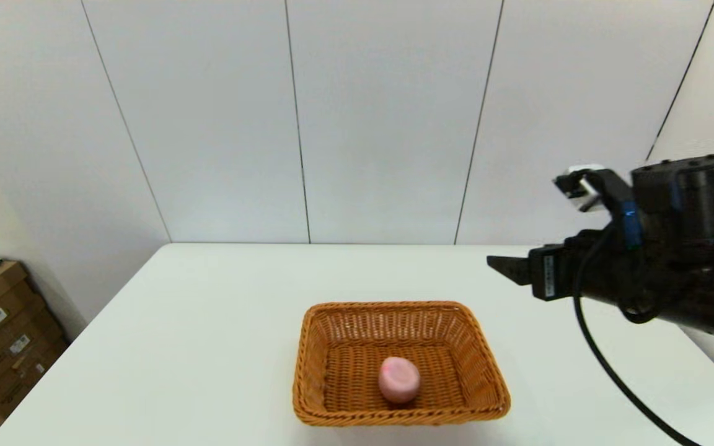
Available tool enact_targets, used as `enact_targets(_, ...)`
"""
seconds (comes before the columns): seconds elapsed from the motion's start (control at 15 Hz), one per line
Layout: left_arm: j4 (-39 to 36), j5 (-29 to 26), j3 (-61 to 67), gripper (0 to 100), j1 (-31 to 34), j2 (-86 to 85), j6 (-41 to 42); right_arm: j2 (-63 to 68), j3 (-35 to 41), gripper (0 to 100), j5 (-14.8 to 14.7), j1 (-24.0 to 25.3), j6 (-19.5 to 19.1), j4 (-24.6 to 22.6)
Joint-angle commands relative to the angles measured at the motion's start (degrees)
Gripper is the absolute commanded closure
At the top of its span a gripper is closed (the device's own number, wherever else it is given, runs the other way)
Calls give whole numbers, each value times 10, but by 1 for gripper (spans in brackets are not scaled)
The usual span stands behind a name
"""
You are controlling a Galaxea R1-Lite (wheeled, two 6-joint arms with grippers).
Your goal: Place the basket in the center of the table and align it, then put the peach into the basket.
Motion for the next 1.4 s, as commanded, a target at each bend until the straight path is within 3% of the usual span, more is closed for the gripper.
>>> enact_targets(0.07,-1,0,0,0,0,0,-1,-212,117,0,-44,-38,-115,2)
enact_targets(0.13,0,0,0,0,0,0,-1,-248,154,0,-49,-79,-146,2)
enact_targets(0.2,0,0,0,0,0,0,-2,-278,185,0,-50,-102,-152,2)
enact_targets(0.53,0,0,0,0,0,0,-1,-463,314,0,-44,-189,-152,3)
enact_targets(0.73,-1,0,0,0,0,0,-1,-520,329,0,-39,-229,-151,3)
enact_targets(1.13,-1,0,0,0,0,0,-1,-672,400,0,-39,-240,-150,6)
enact_targets(1.4,-1,0,0,0,0,0,-1,-750,440,0,-29,-239,-148,50)
